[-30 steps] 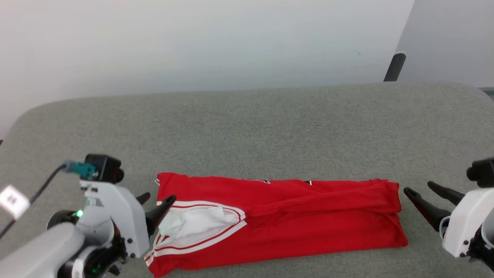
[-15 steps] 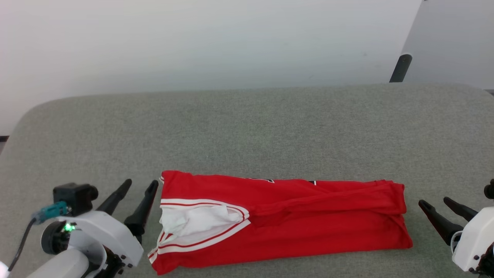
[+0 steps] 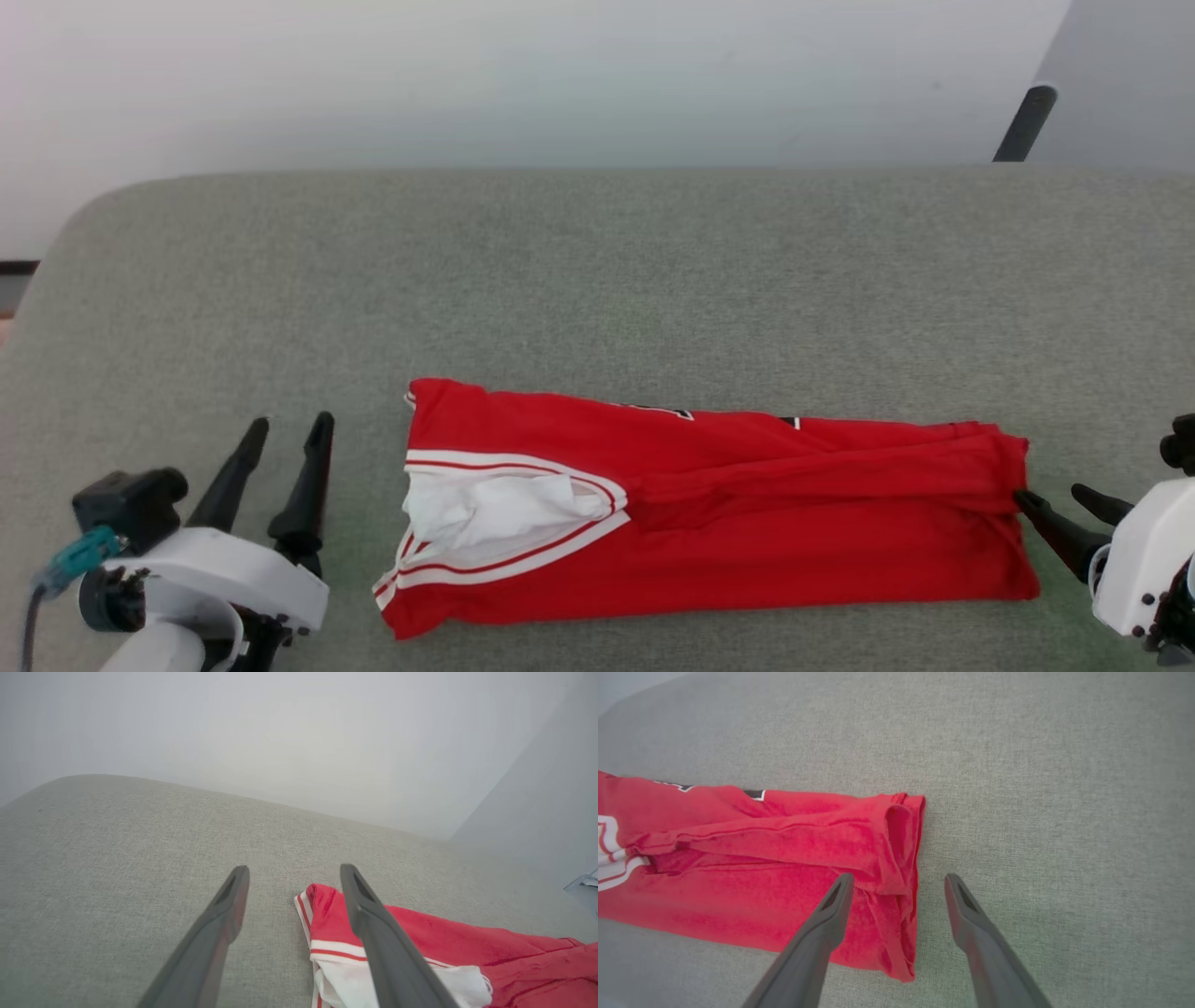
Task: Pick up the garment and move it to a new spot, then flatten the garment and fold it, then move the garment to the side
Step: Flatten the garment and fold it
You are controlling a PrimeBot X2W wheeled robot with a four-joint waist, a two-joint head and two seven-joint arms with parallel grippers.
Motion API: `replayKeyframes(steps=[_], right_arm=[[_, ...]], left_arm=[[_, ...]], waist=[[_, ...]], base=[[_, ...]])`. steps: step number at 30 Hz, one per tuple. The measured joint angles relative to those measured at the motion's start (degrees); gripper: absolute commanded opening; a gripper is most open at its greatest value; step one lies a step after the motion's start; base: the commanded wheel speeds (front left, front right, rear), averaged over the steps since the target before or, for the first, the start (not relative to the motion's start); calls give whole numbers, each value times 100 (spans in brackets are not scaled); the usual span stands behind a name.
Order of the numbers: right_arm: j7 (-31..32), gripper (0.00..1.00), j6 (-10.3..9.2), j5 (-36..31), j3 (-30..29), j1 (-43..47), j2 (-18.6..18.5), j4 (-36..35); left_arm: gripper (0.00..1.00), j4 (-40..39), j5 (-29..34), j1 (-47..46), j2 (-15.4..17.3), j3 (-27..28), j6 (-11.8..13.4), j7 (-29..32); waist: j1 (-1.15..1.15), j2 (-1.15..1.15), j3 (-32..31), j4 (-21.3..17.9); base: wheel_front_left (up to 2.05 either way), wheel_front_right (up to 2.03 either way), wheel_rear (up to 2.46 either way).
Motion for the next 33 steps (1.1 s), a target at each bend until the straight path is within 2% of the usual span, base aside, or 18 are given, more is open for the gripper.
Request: replayKeyframes(steps=[13,24,25,26,27,33], right_arm=[[527,100,0,-12,54,-518,-4,575],[1085,100,-4,176,190,-969,49,1235],[1161,91,-5,210,213,-1010,36,1252],[1187,16,-8,259,244,-1032,19,1255],[1234,0,-22,309,293,-1050,-11,1247],[1225,0,-11,545,424,-1126,-46,1291]], left_arm=[[100,360,1526,376,-1261,1697,-794,-1],[100,407,2045,392,-1919,2474,-1116,-1],[100,393,2059,391,-1969,2521,-1139,-1],[100,382,2063,392,-2016,2581,-1156,-1],[100,374,2085,392,-2043,2614,-1158,-1],[100,322,2193,392,-2189,2766,-1183,-1]], waist=[[0,0,412,302],[0,0,715,545],[0,0,728,563],[0,0,740,577],[0,0,750,588],[0,0,767,635]], base=[[0,0,0],[0,0,0],[0,0,0],[0,0,0],[0,0,0],[0,0,0]])
